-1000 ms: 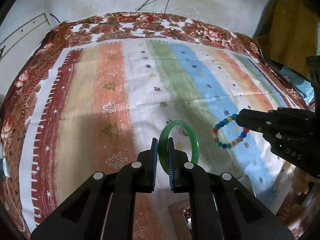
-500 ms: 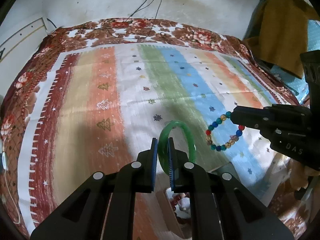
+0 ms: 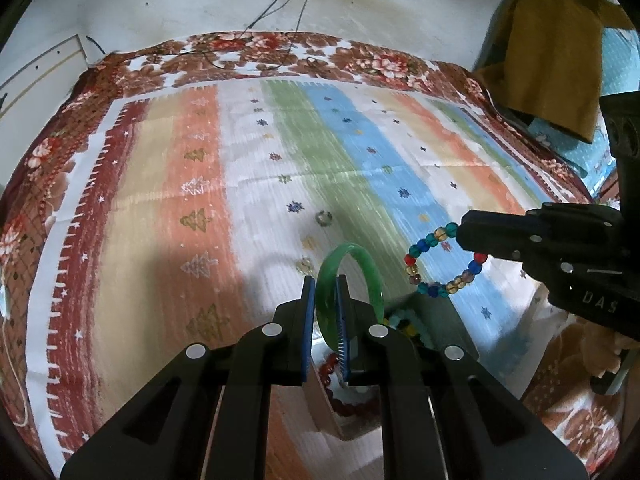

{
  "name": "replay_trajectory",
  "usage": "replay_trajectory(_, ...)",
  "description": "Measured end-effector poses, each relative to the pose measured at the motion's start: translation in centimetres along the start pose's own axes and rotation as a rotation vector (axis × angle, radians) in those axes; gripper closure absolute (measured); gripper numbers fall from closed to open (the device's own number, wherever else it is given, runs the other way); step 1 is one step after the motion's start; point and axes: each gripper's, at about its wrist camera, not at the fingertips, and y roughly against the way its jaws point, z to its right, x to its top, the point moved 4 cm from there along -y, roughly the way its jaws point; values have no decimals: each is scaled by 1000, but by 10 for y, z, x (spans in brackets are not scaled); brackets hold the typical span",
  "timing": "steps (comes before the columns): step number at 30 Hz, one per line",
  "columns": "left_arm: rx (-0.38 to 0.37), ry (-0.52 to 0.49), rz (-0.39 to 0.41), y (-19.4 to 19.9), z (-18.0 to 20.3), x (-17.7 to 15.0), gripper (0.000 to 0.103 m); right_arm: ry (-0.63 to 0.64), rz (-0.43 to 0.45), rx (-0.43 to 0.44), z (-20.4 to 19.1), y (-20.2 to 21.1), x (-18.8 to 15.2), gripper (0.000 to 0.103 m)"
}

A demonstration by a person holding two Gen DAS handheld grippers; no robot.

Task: Organize jewelry
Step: 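Open both tools to drop the bangle and bracelet into the tin, then move the right tool to the clear ring while the left tool approaches the gold charm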

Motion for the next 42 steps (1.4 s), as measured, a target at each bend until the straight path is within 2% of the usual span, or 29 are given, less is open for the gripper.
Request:
replay_trajectory(10,-11,-22,-62,-11,12,-21,93,-19,-52,31,-2,-4,-21,92)
replay_trajectory(11,-11,-26,-72,-14,13,-23,90,-28,-65,35,-1,-6,-24,92)
replay_trajectory(12,0,-32,-79,-17,13,-23,81,-33,-71,34,-1,-8,-25,91)
replay_trajectory(13,12,-34,-81,-19,12,-23,74,-37,-77,31,0,-10,-26,88)
replay_trajectory(14,11,-31,-79,-19,11,-22,65,-45,-78,21,2,-12,-26,78)
replay_trajectory(15,6,-24,-75,-18,10,-21,64,-60,-75,10,6,-12,-25,71)
replay_trajectory(17,-5,5,-64,-16,4,-18,61,-82,-74,0,12,-13,-24,69)
replay_trajectory(21,8,37,-67,-19,-7,-14,58,-121,-85,-19,25,-20,-20,55)
replay_trajectory(28,27,11,-87,-27,-6,-8,54,-157,-101,-64,43,-34,-7,48)
replay_trajectory(33,34,-15,-106,-36,-3,-5,52,-175,-114,-57,50,-43,-1,39)
replay_trajectory(42,67,-36,-132,-53,-2,4,47,-181,-153,-65,56,-64,7,35)
